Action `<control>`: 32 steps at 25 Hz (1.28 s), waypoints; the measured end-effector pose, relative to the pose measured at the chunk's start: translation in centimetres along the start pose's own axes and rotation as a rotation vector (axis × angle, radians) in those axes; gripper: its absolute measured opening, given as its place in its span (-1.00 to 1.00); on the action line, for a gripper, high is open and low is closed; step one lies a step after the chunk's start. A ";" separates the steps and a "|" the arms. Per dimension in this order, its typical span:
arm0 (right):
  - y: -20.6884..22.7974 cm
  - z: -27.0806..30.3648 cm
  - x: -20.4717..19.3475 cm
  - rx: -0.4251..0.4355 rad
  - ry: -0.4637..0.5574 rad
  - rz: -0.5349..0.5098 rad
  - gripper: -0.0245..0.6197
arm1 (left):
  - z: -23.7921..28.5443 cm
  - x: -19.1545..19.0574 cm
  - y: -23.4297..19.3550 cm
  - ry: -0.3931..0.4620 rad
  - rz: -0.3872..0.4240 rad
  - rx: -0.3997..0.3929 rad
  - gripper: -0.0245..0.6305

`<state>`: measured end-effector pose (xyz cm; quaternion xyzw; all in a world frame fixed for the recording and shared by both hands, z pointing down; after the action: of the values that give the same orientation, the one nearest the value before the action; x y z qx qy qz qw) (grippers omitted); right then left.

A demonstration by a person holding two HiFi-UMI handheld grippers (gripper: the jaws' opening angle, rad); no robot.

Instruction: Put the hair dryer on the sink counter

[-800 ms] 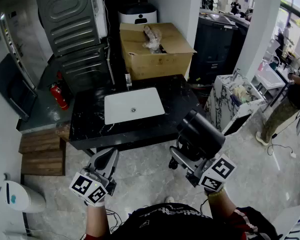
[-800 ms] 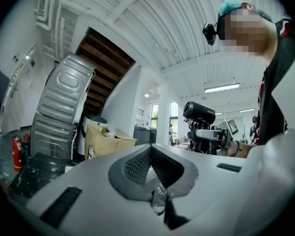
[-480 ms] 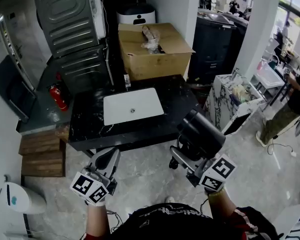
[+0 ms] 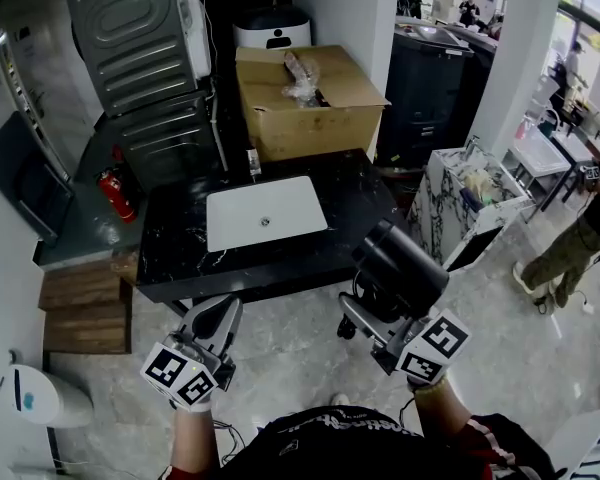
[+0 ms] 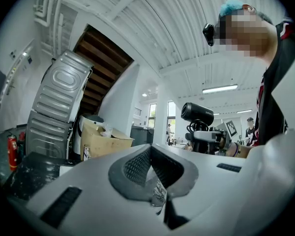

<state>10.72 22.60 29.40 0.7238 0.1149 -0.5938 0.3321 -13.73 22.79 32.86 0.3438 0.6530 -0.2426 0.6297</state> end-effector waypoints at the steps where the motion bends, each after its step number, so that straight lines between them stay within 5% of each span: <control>1: 0.3 -0.1 0.0 0.000 -0.001 0.006 -0.35 | 0.2 0.1 0.0 0.007 -0.013 -0.002 -0.88; 23: 8.9 -4.3 1.1 0.049 -0.025 0.050 -0.35 | 8.4 -0.9 4.9 -0.017 -0.028 0.056 -0.88; 32: 12.8 0.7 -0.3 0.061 -0.063 0.097 -0.35 | 9.5 -3.4 0.7 -0.053 -0.013 0.107 -0.88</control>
<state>17.30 12.63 34.07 0.7194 0.0511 -0.6025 0.3419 -7.11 15.64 35.43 0.3663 0.6243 -0.2902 0.6260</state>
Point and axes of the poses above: the fingertips, and each gripper's own axes: z forward along the fingers, y to its right, x out of its top, the point moved 4 cm from there along -z, backward along the fingers, and after that the axes turned 14 degrees about z, right-handed, at the moved point
